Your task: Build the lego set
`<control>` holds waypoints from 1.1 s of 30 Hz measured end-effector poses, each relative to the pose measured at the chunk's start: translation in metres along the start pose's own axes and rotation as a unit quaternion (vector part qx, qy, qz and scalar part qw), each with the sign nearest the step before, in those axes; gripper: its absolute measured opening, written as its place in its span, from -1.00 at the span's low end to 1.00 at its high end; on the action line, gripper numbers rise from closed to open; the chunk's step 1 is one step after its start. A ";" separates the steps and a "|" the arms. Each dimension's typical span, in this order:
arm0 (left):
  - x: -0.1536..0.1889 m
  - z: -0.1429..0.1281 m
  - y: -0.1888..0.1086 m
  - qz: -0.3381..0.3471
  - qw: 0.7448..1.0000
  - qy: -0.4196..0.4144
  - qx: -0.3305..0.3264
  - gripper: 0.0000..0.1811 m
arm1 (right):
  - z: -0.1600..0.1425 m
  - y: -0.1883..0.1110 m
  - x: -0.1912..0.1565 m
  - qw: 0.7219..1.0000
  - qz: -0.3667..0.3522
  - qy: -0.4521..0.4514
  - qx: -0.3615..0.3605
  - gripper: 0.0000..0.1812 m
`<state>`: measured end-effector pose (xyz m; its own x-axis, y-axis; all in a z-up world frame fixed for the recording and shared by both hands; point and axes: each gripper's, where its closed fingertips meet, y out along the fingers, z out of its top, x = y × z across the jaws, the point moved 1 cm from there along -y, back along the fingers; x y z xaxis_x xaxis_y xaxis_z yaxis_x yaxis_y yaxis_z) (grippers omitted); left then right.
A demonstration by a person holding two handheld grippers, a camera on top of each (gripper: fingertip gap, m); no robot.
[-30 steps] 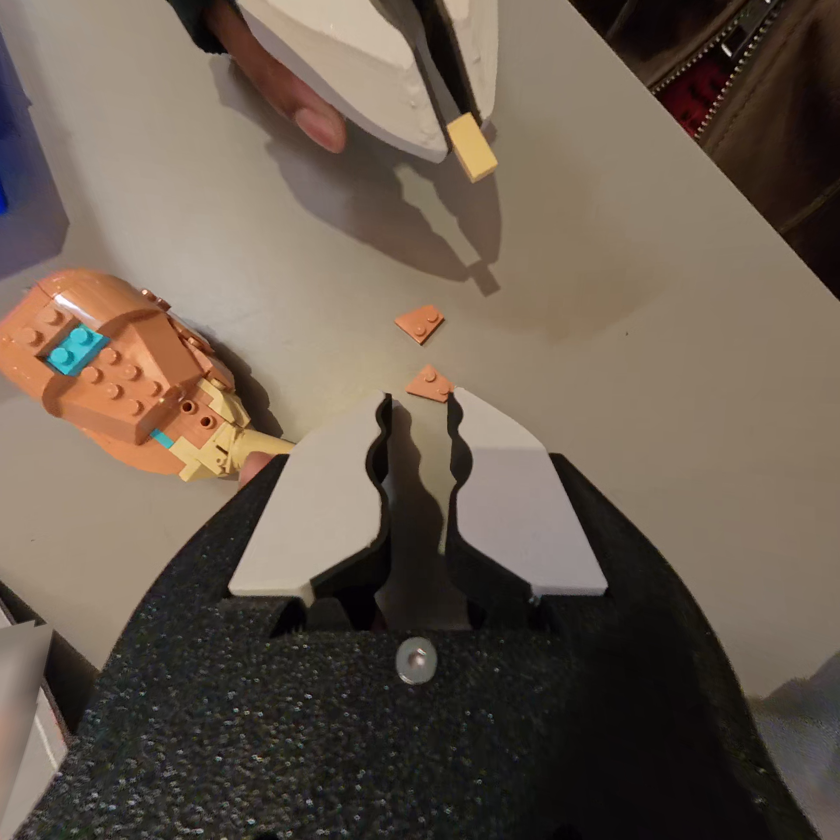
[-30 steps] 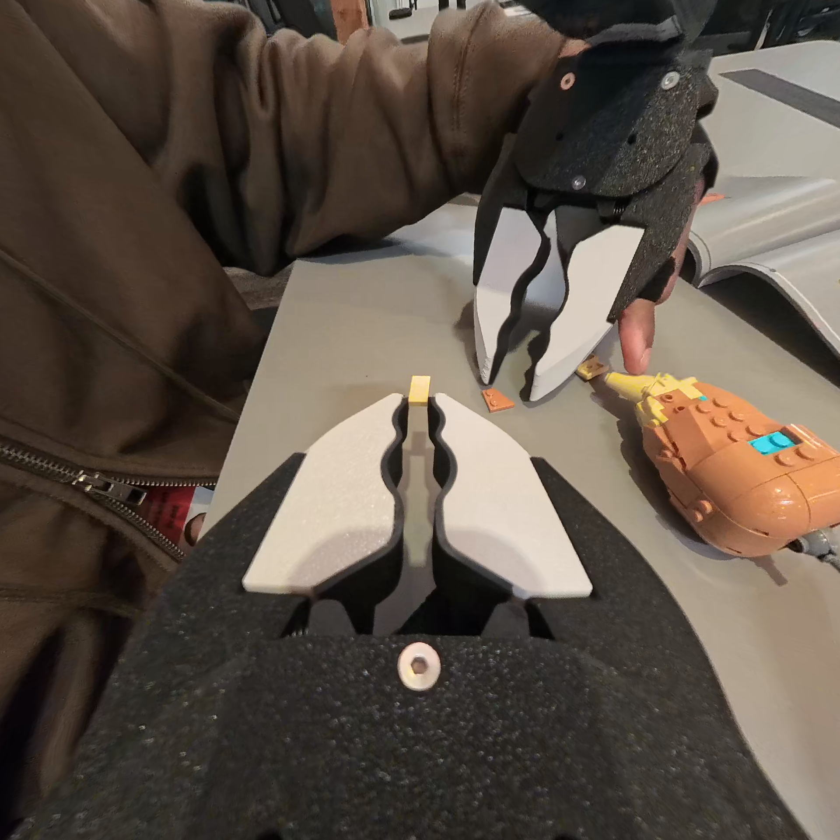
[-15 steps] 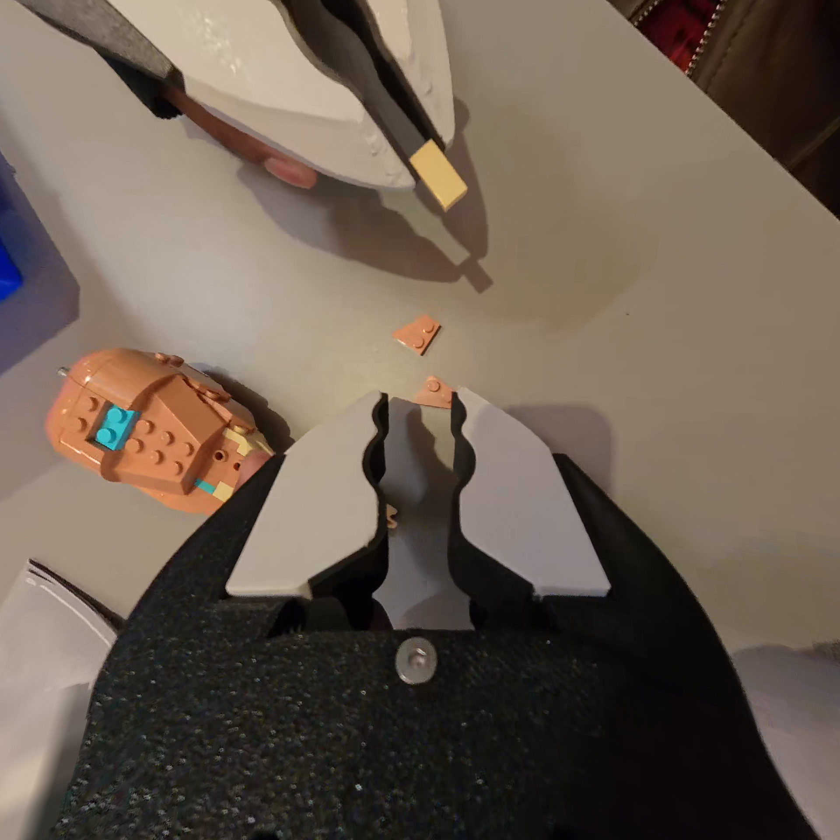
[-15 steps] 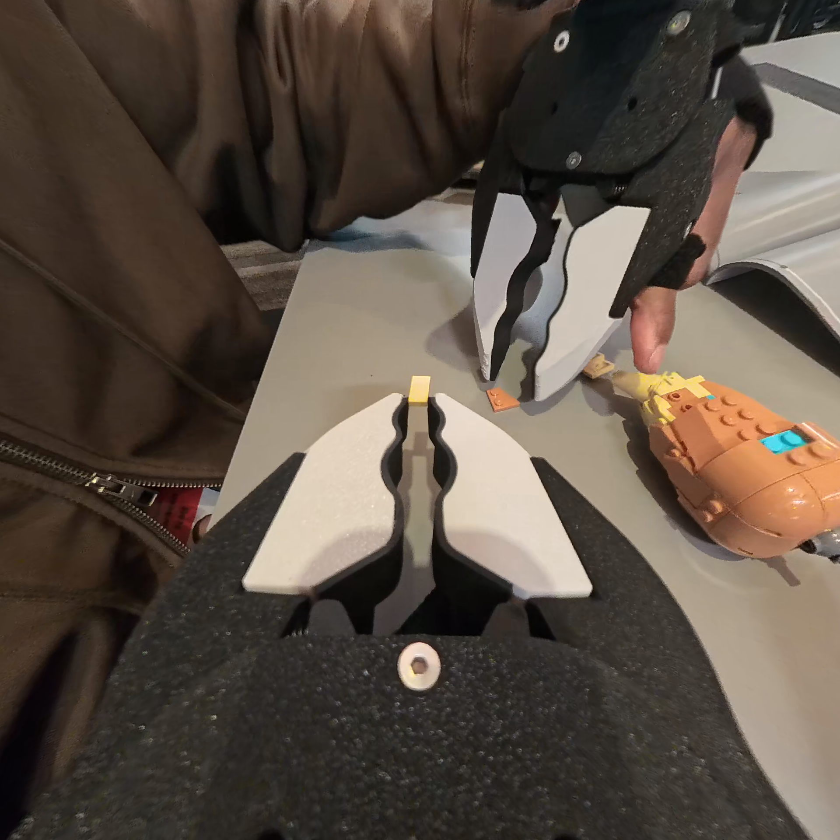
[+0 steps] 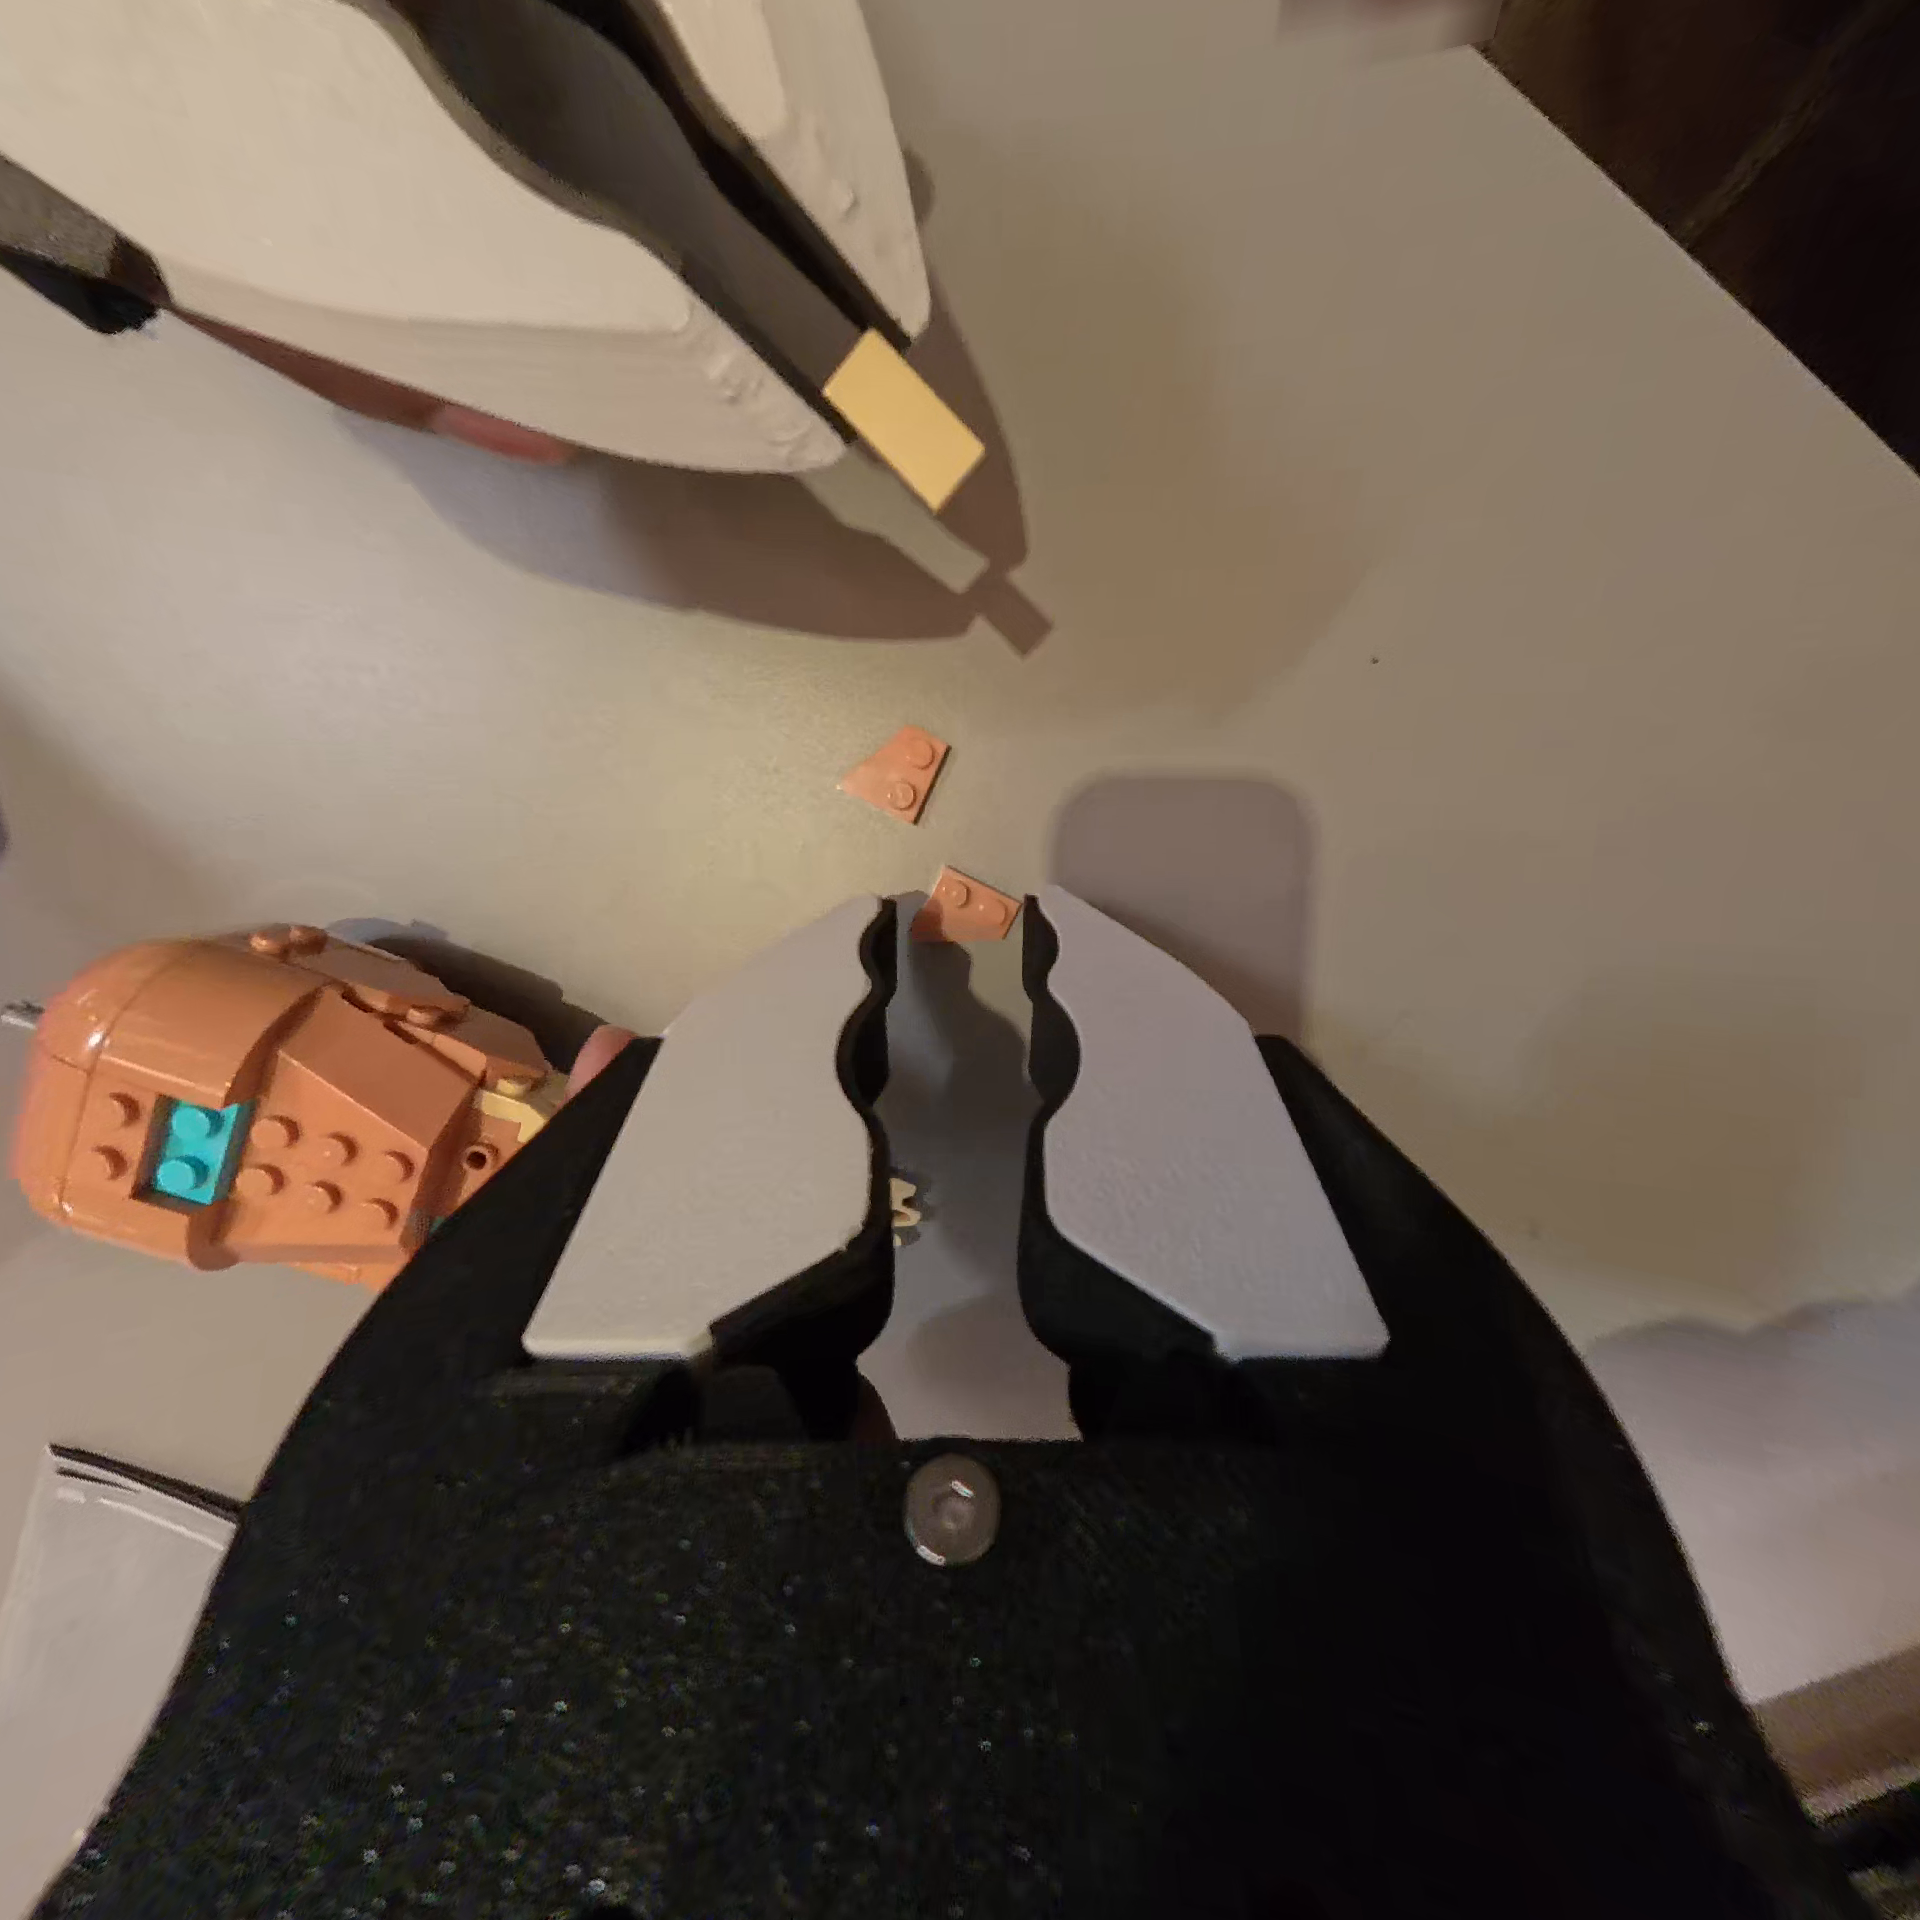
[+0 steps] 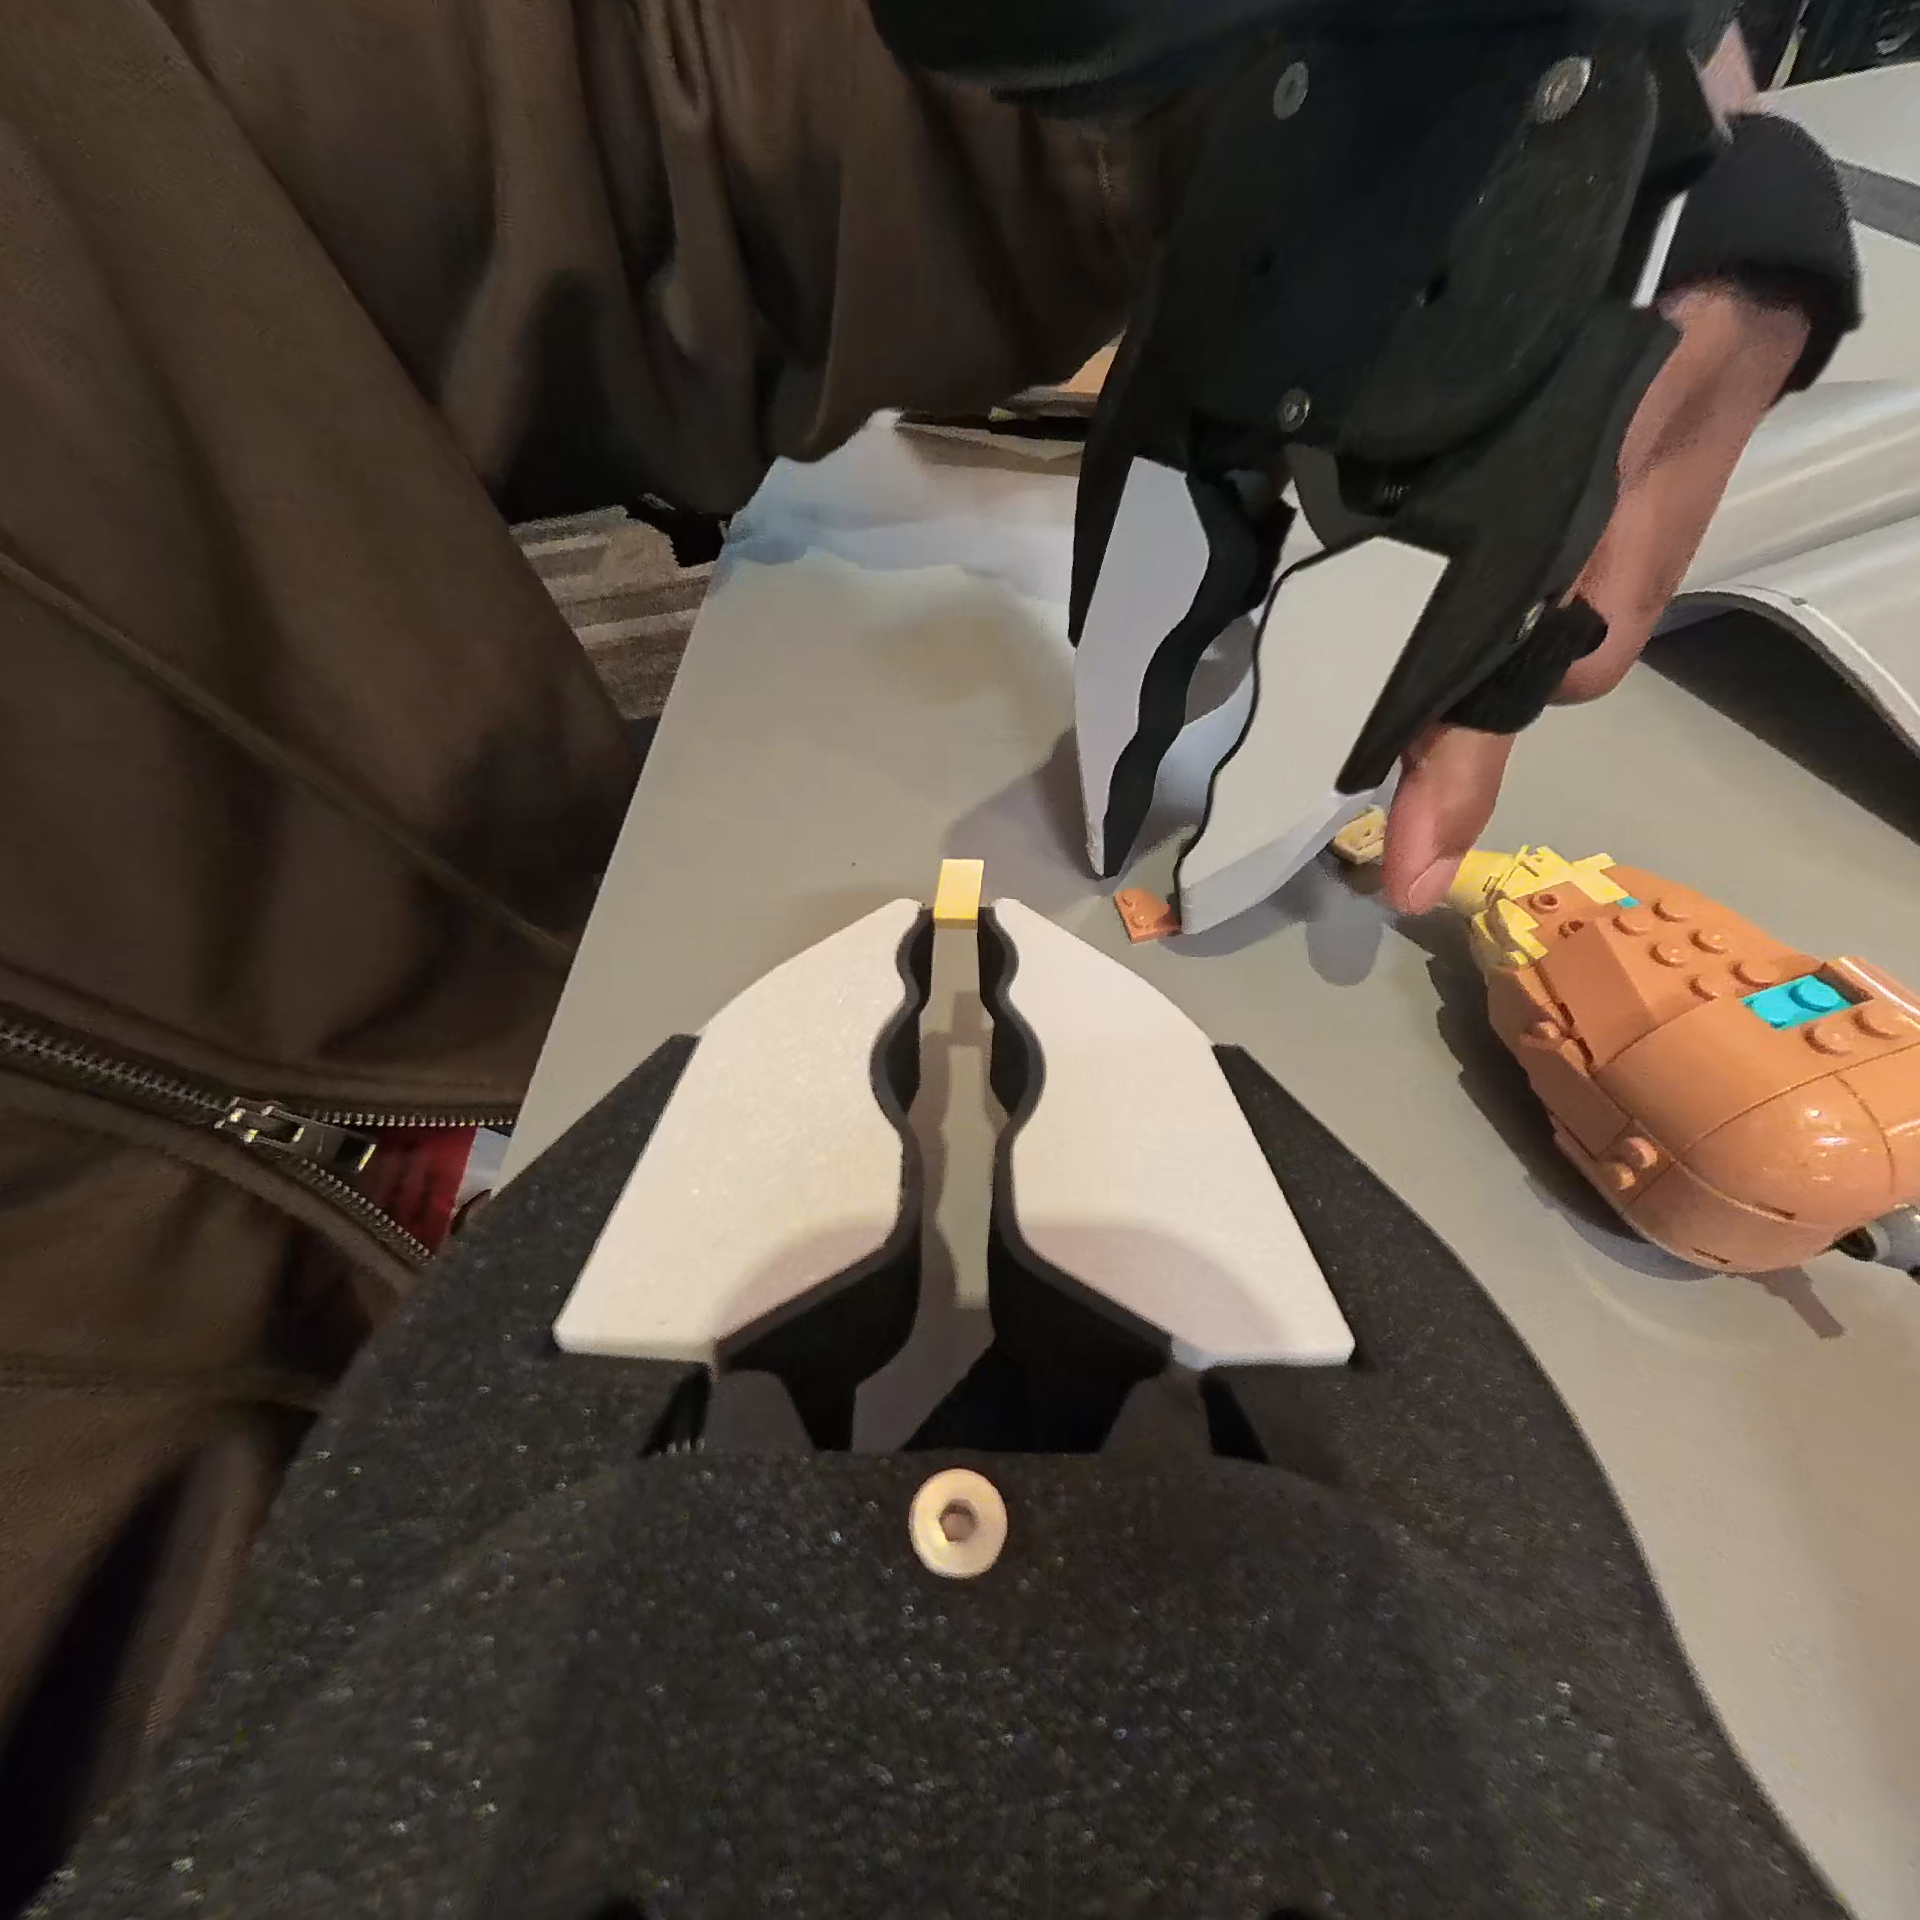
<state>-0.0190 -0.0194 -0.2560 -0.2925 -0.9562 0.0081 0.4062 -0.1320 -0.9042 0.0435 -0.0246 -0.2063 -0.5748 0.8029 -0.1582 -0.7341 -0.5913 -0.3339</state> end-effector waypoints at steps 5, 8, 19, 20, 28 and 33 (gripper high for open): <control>-0.001 -0.007 0.005 -0.011 1.000 0.011 -0.020 -0.78 | 0.000 0.000 0.000 1.000 0.001 0.001 0.000 -0.91; -0.001 -0.005 0.006 -0.006 1.000 0.008 -0.007 -0.79 | 0.000 0.000 0.001 1.000 0.000 0.003 0.001 -0.91; -0.020 0.007 0.009 0.150 0.985 -0.083 0.020 -0.81 | -0.003 -0.005 0.015 0.998 -0.053 0.019 -0.007 -0.91; -0.022 0.009 0.008 0.164 0.981 -0.101 0.026 -0.81 | -0.004 -0.007 0.018 0.998 -0.063 0.022 -0.009 -0.91; -0.029 0.023 -0.012 0.304 0.929 -0.202 0.066 -0.81 | -0.010 -0.017 0.033 0.993 -0.110 0.043 -0.021 -0.91; -0.026 0.027 -0.007 0.346 0.905 -0.233 0.082 -0.81 | -0.014 -0.015 0.032 0.993 -0.106 0.039 -0.035 -0.91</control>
<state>0.0091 -0.0003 -0.2386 0.4626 -0.8257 -0.3228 0.4864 0.5408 -0.6862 0.0410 0.0111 -0.2195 -0.3789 0.9136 -0.1477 -0.8069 -0.4043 -0.4307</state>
